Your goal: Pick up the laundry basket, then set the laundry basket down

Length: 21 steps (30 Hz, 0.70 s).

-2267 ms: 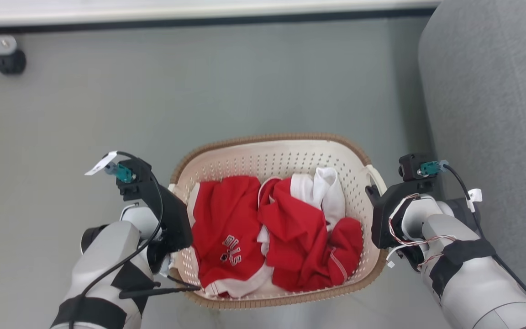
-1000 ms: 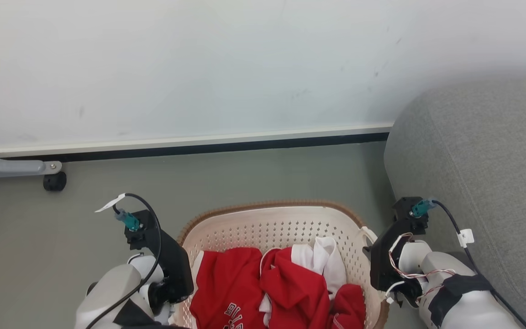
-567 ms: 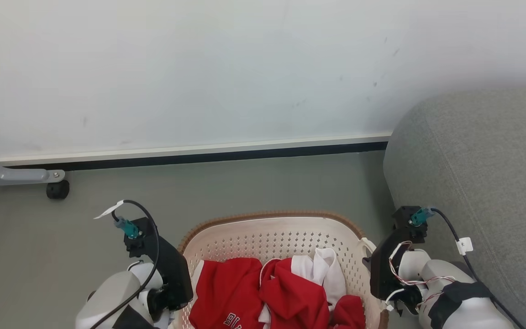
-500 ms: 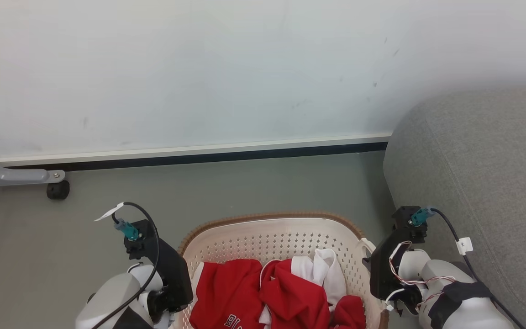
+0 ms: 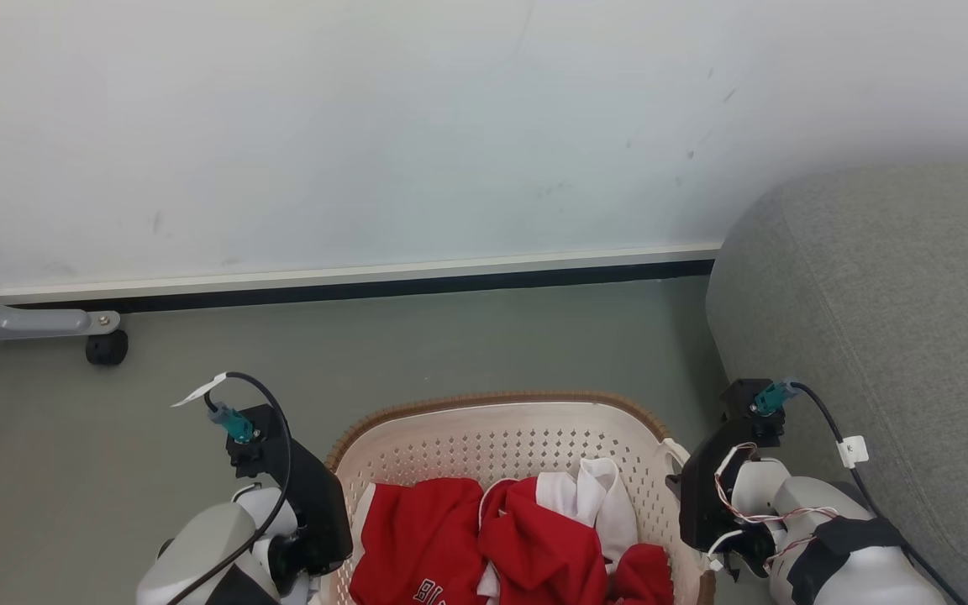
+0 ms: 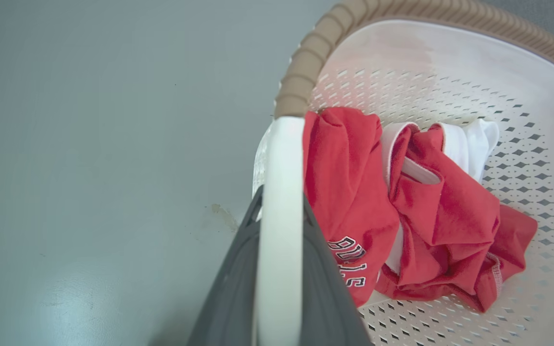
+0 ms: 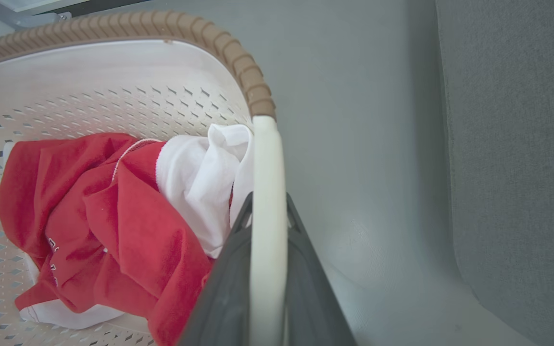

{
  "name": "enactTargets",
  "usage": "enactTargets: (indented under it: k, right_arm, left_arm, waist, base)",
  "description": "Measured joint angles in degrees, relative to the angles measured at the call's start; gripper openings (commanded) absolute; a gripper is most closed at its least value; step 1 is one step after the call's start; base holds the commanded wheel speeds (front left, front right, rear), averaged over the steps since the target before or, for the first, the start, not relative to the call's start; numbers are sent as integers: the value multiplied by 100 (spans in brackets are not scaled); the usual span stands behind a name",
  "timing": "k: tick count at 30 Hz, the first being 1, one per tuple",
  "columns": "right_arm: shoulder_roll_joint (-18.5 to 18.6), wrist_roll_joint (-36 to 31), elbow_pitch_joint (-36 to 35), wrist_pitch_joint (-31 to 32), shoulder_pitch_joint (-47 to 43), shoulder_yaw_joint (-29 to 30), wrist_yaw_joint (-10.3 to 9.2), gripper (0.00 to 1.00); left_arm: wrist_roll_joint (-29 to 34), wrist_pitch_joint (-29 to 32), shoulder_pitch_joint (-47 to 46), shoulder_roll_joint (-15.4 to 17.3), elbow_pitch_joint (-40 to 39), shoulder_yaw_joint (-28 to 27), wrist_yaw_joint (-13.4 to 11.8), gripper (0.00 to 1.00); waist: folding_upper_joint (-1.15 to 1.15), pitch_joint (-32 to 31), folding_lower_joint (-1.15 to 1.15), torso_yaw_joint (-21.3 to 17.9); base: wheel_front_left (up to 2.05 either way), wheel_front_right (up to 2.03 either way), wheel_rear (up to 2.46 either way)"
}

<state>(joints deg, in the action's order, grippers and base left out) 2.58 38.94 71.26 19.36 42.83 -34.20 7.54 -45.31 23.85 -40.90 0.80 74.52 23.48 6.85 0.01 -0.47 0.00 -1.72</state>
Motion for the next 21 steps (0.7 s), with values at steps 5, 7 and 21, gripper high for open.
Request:
enactTargets:
  k: [5,7,21]
  right_arm:
    - [0,40,-8,7,0,-42,0,0]
    - [0,48,-10,7,0,-54,0,0]
    - [1,145,-16,3,0,-135,0,0]
  left_arm:
    - [0,-1,0,5,2,13,0,0]
    - [0,-3,0,8,3,18,0,0]
    - [0,-34,-1,13,14,44,4,0]
  waist:
    - [0,6,0,0]
    - [0,8,0,2]
    - [0,29,0,-4]
  base:
    - [0,0,0]
    - [0,0,0]
    - [0,0,0]
